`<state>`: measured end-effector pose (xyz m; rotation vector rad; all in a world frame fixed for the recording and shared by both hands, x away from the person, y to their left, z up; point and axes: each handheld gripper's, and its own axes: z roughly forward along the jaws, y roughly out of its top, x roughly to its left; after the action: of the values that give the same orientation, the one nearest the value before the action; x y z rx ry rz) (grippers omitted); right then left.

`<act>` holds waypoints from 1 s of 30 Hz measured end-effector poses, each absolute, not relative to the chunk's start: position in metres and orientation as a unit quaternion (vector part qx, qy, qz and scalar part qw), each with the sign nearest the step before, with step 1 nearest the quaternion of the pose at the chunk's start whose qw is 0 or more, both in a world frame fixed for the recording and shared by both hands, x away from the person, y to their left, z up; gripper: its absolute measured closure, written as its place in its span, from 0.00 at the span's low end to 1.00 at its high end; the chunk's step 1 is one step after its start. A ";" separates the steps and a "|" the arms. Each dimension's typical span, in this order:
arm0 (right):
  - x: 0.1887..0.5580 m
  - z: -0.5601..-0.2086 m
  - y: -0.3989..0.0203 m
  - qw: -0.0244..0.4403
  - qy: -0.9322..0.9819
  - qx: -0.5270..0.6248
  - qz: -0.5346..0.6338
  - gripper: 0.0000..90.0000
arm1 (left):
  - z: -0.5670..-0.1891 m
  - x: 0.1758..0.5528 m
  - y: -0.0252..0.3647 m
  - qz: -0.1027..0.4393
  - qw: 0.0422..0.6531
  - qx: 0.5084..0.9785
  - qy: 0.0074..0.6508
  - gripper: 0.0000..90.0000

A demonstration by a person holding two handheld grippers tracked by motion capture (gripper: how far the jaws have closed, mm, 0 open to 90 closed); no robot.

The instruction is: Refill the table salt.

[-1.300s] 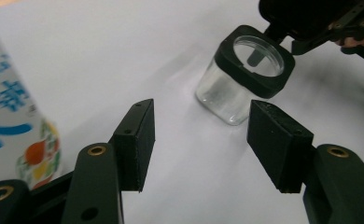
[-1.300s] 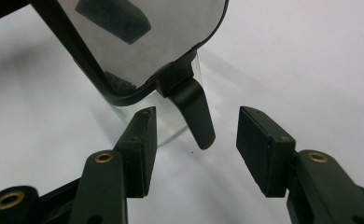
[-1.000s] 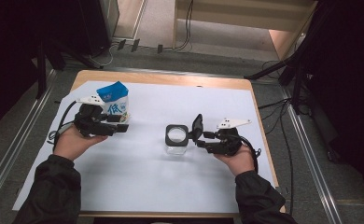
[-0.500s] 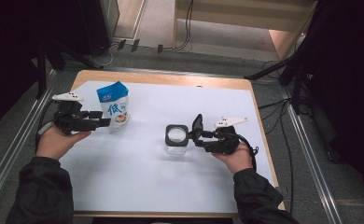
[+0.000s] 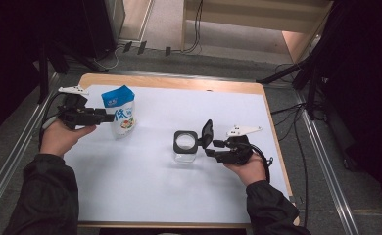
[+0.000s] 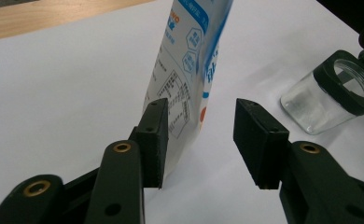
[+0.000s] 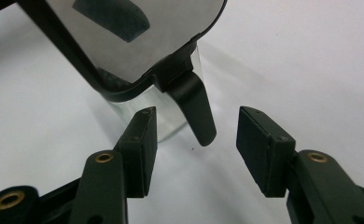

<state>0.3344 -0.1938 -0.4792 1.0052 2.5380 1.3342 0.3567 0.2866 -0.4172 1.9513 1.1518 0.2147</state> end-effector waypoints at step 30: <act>0.308 -0.477 -0.190 0.042 0.836 0.319 0.445 0.57 | -0.424 0.382 0.274 0.092 0.412 0.781 0.461 1.00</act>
<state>0.3076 -0.1896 -0.4772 0.9768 2.5570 1.3627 0.3817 0.2736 -0.4235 1.9639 1.1600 0.2322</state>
